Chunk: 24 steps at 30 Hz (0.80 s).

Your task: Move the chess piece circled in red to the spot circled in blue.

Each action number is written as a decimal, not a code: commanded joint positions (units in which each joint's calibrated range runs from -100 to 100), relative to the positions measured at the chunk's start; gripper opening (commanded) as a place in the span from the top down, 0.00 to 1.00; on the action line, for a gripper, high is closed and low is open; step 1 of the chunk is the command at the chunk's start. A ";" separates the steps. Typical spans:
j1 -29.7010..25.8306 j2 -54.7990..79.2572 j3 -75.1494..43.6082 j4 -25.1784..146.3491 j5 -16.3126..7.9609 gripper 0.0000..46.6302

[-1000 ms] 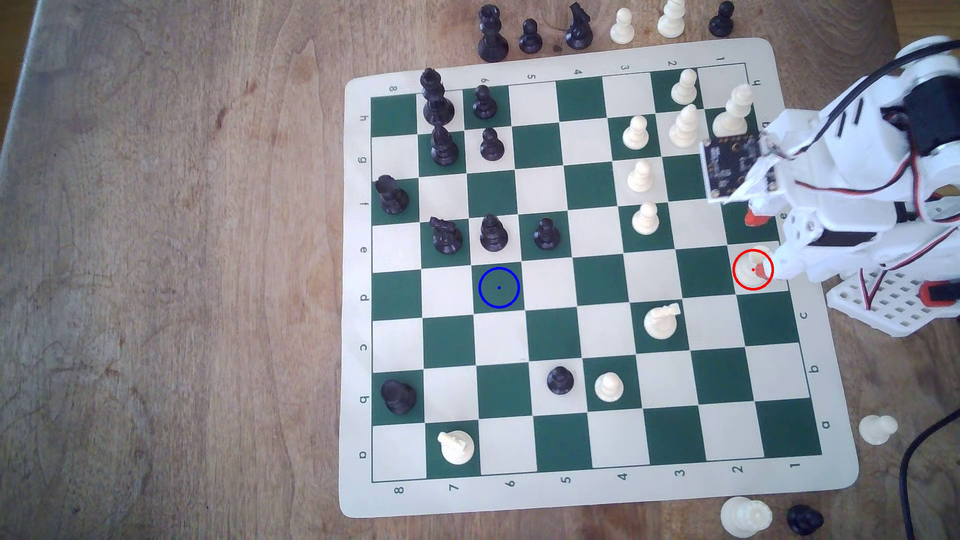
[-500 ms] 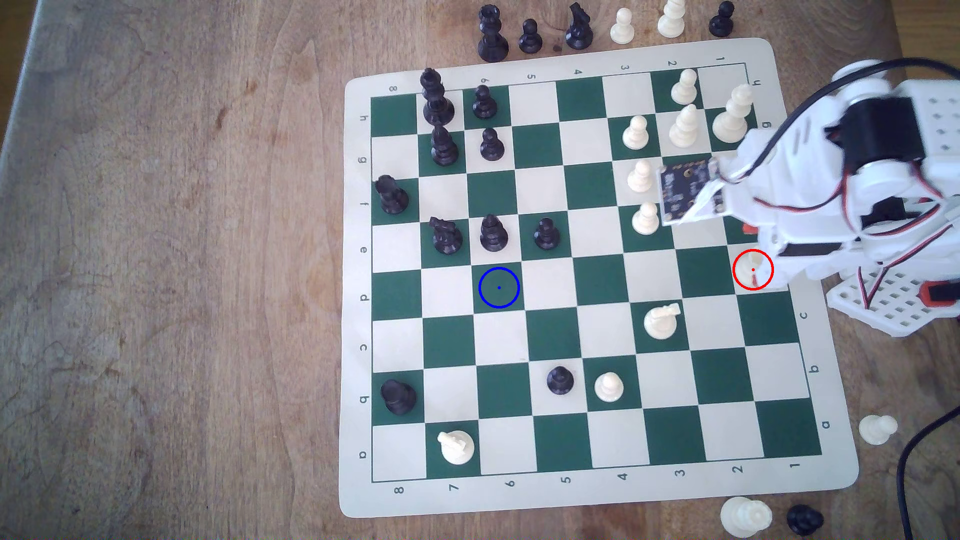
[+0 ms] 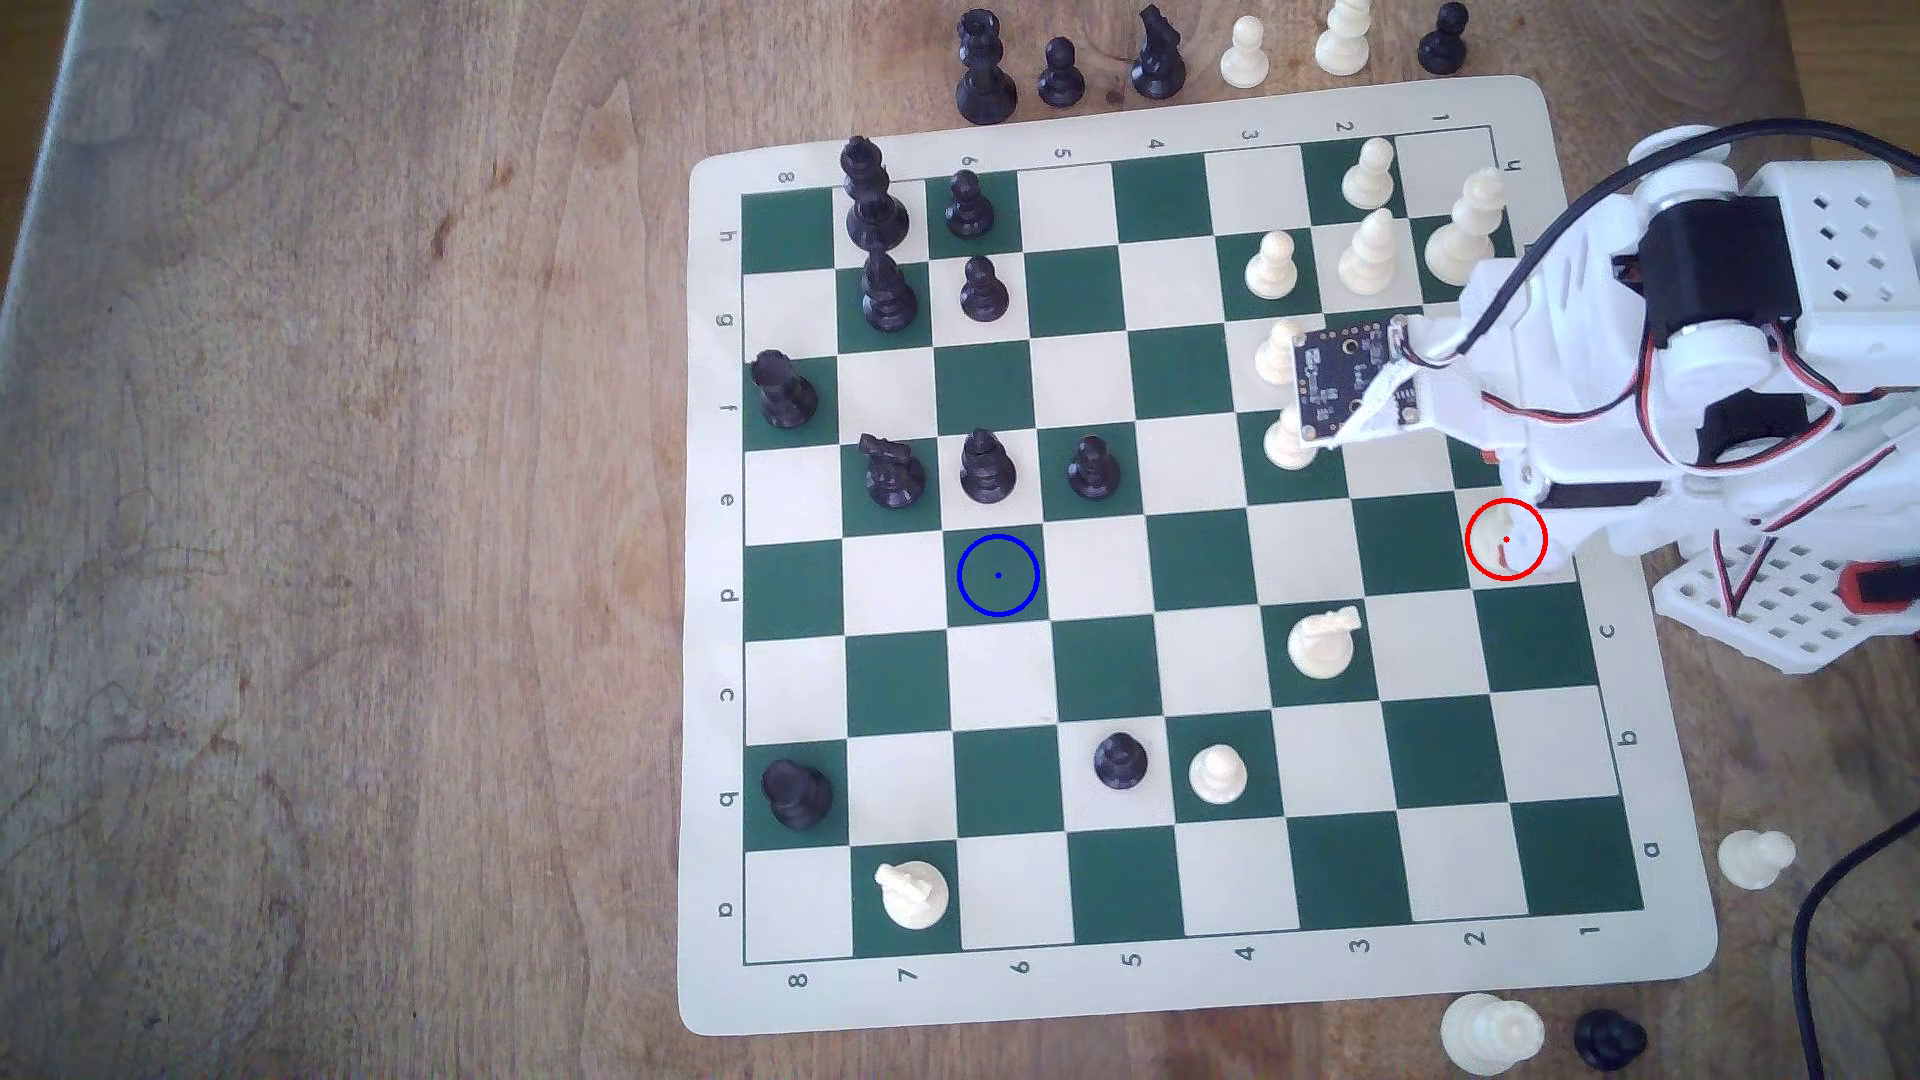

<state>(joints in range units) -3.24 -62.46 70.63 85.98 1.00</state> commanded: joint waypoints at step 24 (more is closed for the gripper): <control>-1.41 4.99 2.17 -3.91 -0.54 0.65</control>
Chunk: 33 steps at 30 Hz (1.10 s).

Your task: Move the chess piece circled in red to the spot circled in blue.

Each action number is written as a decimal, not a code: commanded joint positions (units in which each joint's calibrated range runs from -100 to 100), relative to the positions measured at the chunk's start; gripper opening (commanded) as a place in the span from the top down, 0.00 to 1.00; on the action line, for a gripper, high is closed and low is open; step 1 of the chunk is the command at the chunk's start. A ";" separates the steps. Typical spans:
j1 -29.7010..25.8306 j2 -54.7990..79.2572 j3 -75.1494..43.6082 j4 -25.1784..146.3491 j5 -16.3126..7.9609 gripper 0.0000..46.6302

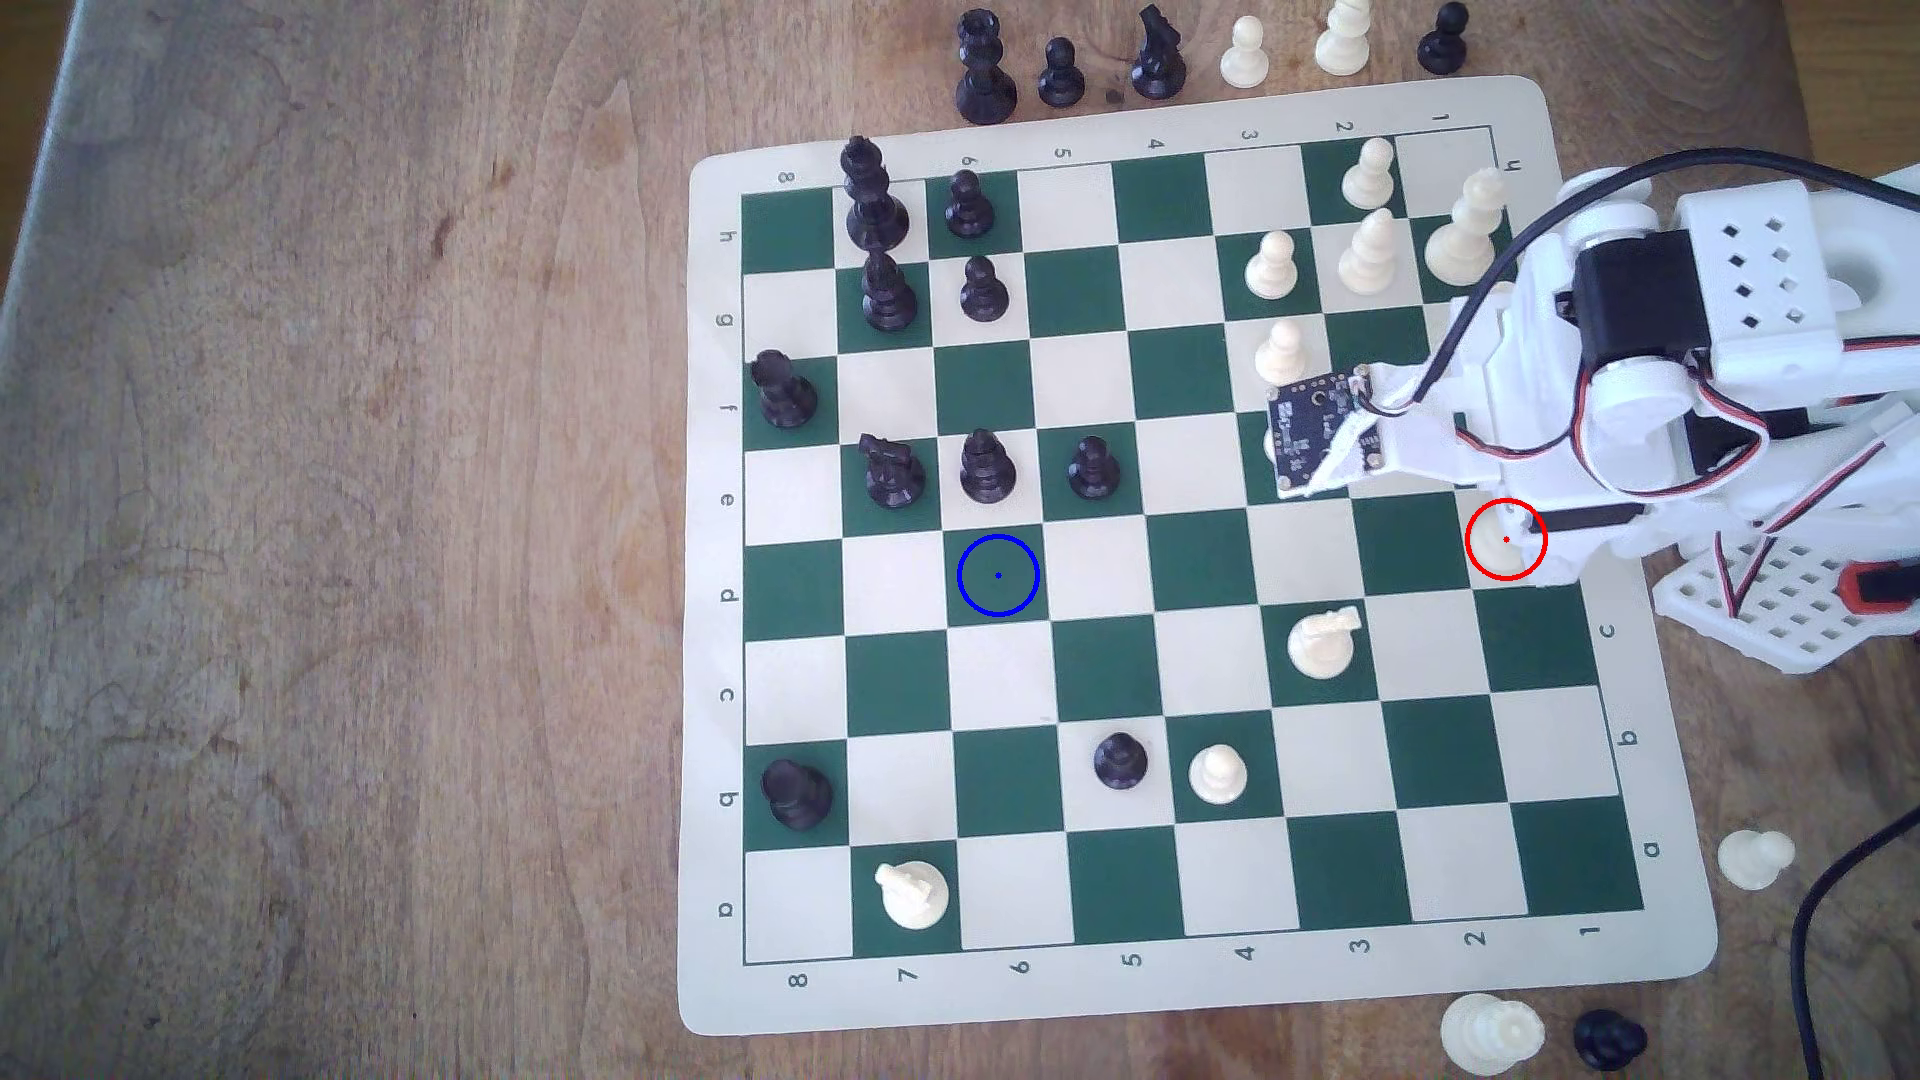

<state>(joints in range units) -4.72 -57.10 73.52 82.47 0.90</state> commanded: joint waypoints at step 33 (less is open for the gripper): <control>-3.61 0.99 -9.06 7.05 -0.59 0.97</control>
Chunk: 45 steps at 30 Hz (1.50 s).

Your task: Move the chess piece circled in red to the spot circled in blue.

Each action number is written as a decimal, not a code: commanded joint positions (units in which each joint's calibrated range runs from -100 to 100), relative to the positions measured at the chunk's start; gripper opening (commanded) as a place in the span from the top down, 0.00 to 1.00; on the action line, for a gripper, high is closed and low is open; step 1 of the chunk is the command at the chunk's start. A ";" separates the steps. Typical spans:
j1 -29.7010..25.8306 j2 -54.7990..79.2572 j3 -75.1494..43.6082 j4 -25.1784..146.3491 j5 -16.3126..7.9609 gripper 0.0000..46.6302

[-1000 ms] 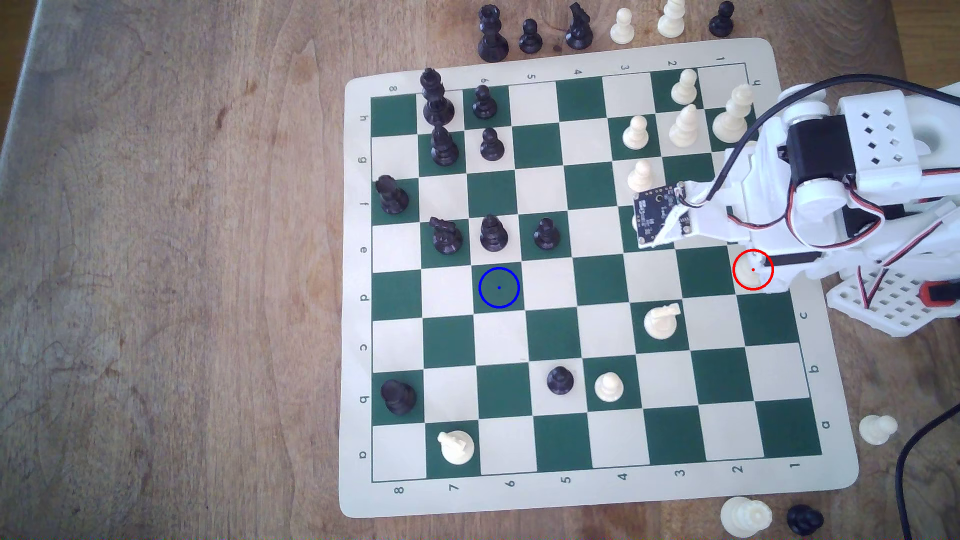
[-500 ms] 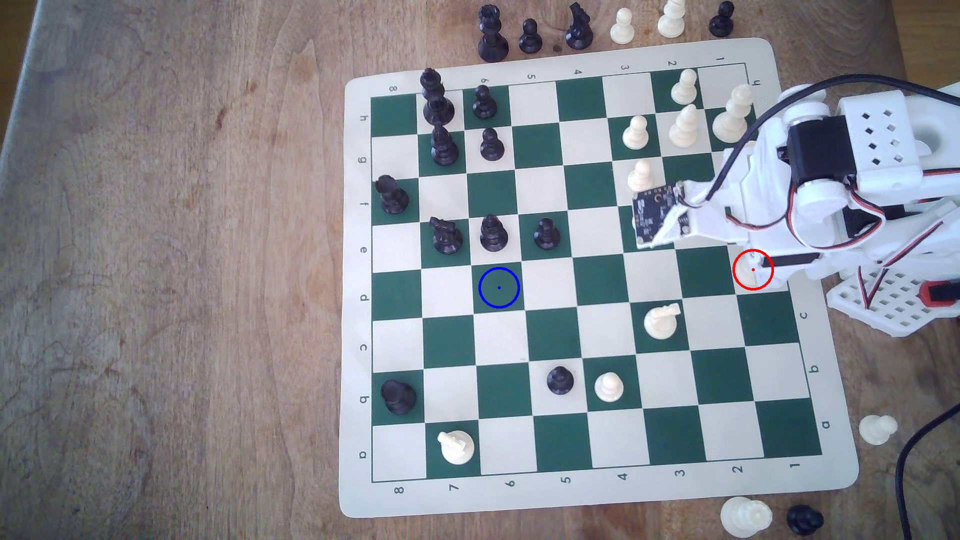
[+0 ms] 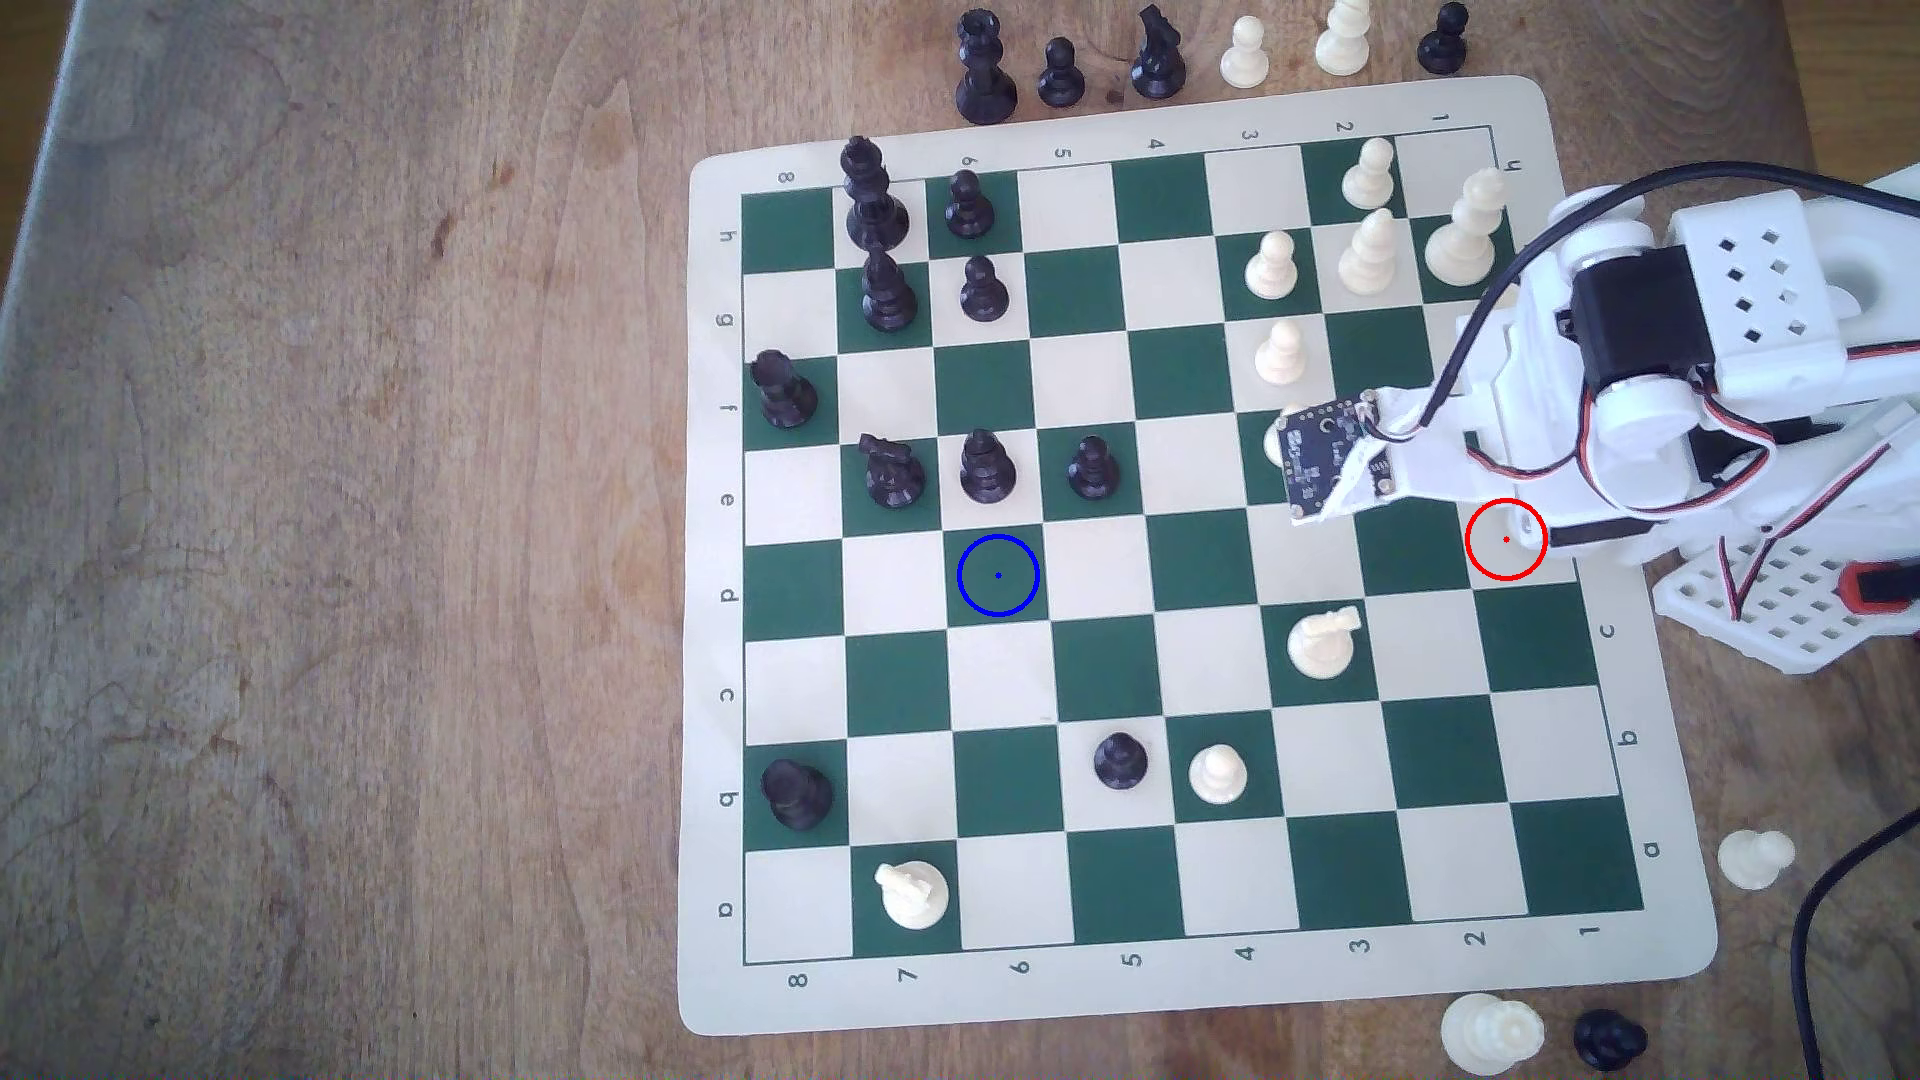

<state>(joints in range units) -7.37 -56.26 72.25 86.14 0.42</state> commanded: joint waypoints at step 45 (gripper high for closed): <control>1.16 67.13 -100.18 1.66 0.15 0.99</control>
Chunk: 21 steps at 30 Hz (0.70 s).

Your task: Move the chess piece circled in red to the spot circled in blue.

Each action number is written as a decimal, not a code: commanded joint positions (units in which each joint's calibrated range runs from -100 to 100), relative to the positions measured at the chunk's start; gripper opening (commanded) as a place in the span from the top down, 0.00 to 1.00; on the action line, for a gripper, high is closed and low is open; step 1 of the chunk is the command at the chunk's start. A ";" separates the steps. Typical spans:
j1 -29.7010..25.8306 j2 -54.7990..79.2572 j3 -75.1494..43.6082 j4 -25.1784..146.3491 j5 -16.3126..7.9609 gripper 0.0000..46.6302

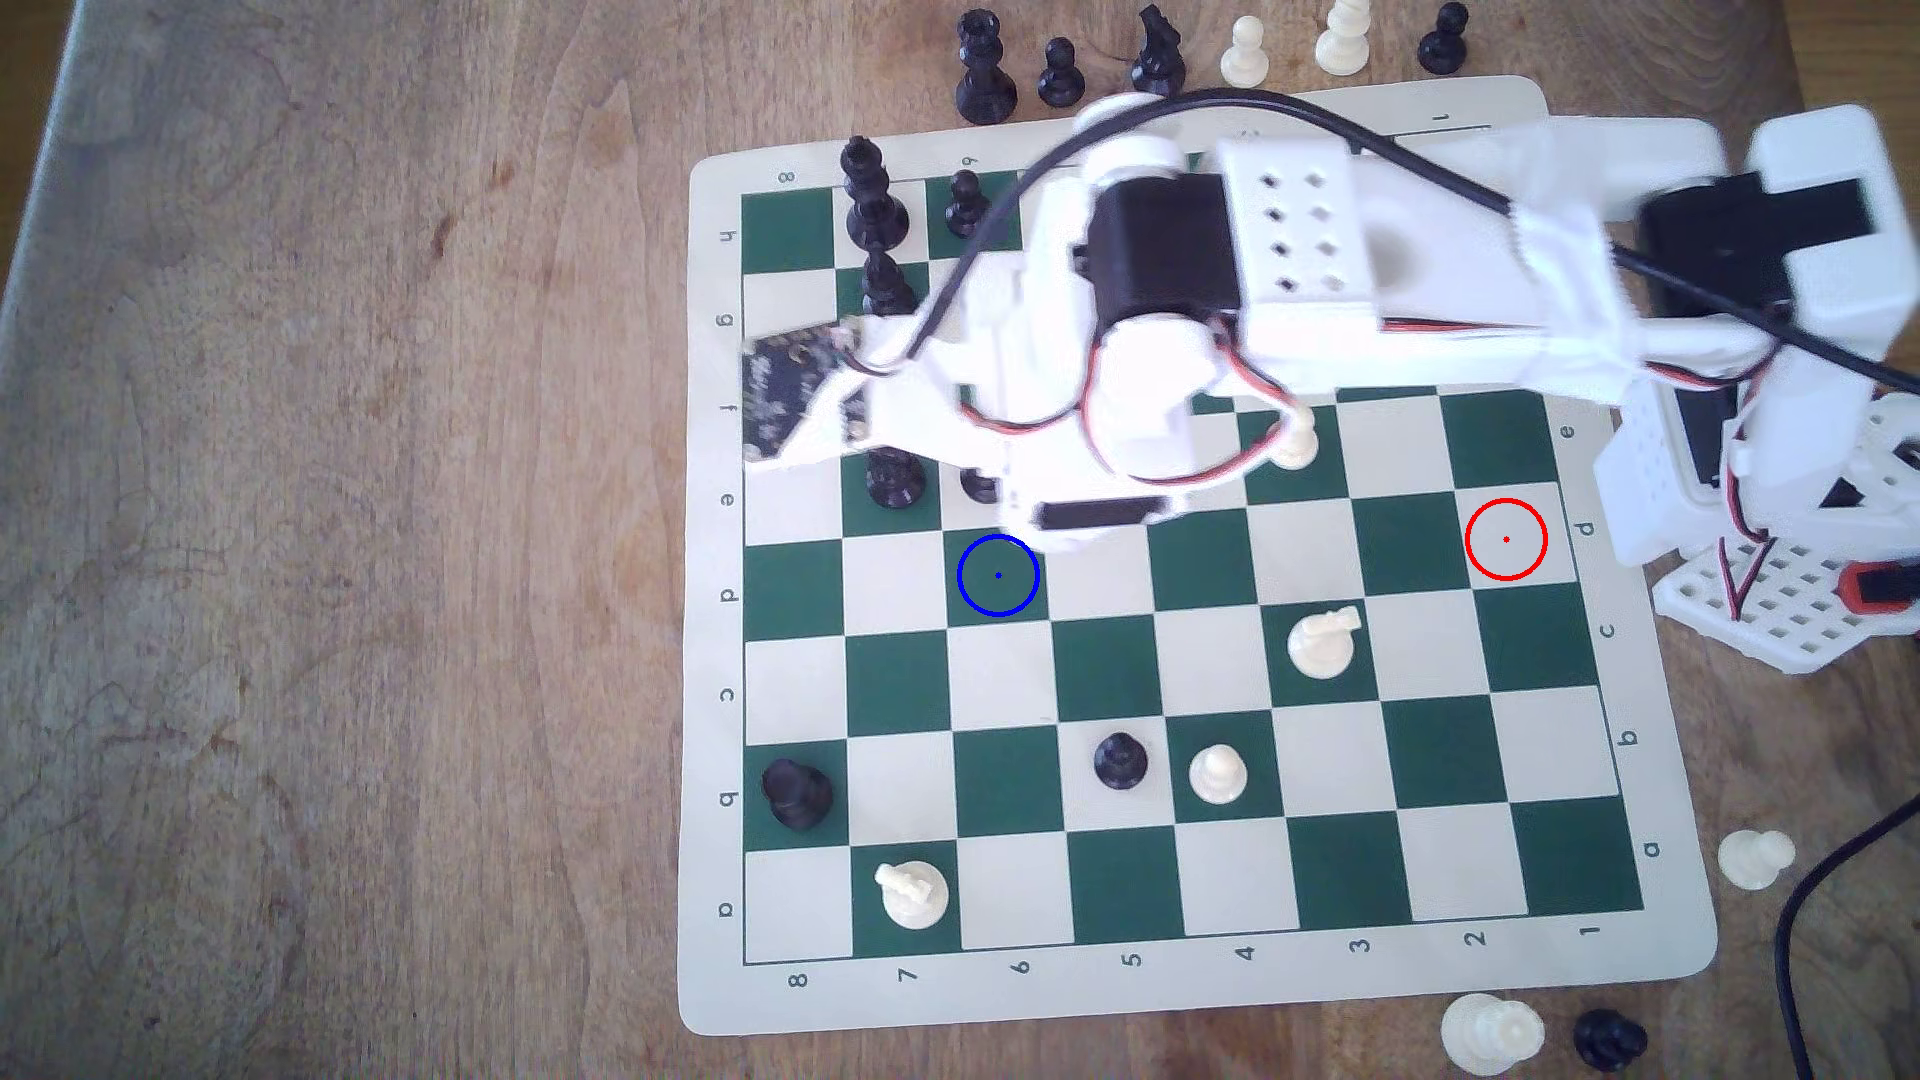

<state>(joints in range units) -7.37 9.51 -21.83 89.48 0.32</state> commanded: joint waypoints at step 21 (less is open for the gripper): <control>0.84 12.99 -5.37 -10.61 -0.88 0.99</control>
<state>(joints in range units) -5.60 23.25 -23.45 80.16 -0.37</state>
